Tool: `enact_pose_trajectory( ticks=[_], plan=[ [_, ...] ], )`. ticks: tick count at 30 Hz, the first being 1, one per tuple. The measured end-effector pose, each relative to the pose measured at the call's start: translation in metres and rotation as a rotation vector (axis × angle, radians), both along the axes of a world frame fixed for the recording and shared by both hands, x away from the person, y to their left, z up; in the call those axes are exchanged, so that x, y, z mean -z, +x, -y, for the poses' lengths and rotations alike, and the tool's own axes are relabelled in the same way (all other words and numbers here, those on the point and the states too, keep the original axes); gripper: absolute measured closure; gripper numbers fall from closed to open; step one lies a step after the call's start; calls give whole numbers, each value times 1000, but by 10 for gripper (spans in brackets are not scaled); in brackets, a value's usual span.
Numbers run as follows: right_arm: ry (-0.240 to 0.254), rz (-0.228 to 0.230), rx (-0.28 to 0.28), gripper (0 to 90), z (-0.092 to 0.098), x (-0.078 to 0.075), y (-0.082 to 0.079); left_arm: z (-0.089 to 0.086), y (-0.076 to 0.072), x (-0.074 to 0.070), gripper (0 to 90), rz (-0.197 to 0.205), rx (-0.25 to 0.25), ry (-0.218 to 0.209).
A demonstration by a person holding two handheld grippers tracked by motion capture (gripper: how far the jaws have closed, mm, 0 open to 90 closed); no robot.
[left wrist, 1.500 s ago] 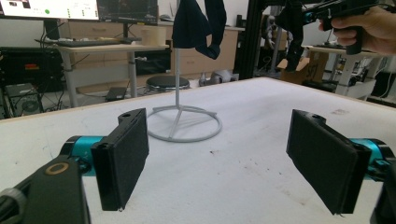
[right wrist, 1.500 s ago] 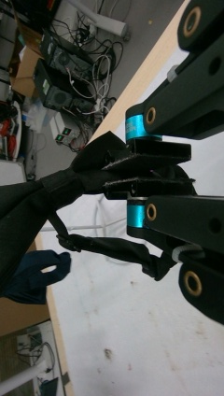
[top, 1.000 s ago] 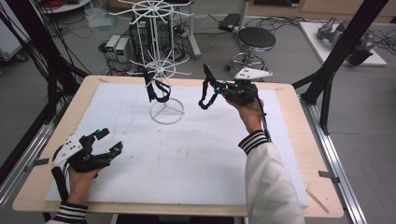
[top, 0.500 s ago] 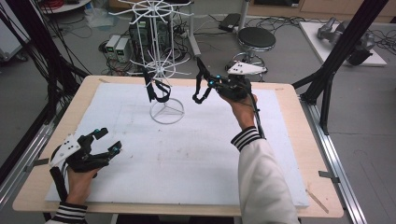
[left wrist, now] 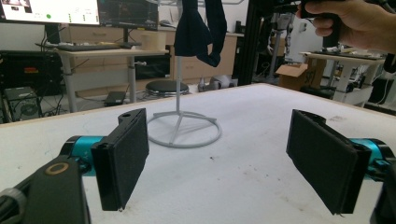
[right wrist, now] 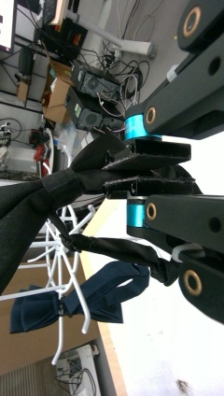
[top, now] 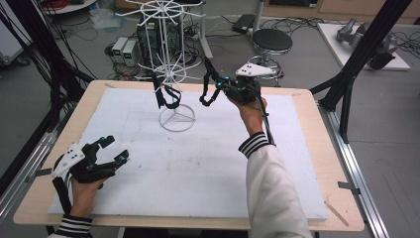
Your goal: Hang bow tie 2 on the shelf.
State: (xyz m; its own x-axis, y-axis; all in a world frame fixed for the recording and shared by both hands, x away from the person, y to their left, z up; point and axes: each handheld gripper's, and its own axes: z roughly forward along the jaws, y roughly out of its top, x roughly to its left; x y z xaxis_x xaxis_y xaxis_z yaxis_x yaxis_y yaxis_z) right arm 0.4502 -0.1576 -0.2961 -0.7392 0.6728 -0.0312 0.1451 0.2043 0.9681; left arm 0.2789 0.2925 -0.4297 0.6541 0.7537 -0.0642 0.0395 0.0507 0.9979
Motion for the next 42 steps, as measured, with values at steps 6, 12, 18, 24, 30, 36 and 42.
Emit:
enact_pose_trajectory(
  ticks=[6, 12, 18, 24, 30, 36, 42],
  plan=[
    [2, 4, 7, 846, -4, -1, 4, 0, 0, 0, 214, 0, 1, -5],
    [-5, 1, 9, 846, -9, -2, 6, 1, 0, -1, 214, 3, 3, -4],
    [-4, 5, 22, 845, -13, -1, 10, 1, 0, -1, 214, 4, 2, -5],
    [6, -4, 27, 845, -16, 3, 15, 2, -1, -3, 214, 14, 3, -4],
    [0, -16, 36, 845, -18, 9, 19, 1, -1, -3, 215, 10, 5, 2],
    [-6, -34, 46, 844, -18, 13, 23, 3, -1, -3, 214, 9, 10, 2],
    [-3, -42, 39, 844, -23, 18, 25, 4, -1, -3, 215, 7, 14, 3]
  ],
)
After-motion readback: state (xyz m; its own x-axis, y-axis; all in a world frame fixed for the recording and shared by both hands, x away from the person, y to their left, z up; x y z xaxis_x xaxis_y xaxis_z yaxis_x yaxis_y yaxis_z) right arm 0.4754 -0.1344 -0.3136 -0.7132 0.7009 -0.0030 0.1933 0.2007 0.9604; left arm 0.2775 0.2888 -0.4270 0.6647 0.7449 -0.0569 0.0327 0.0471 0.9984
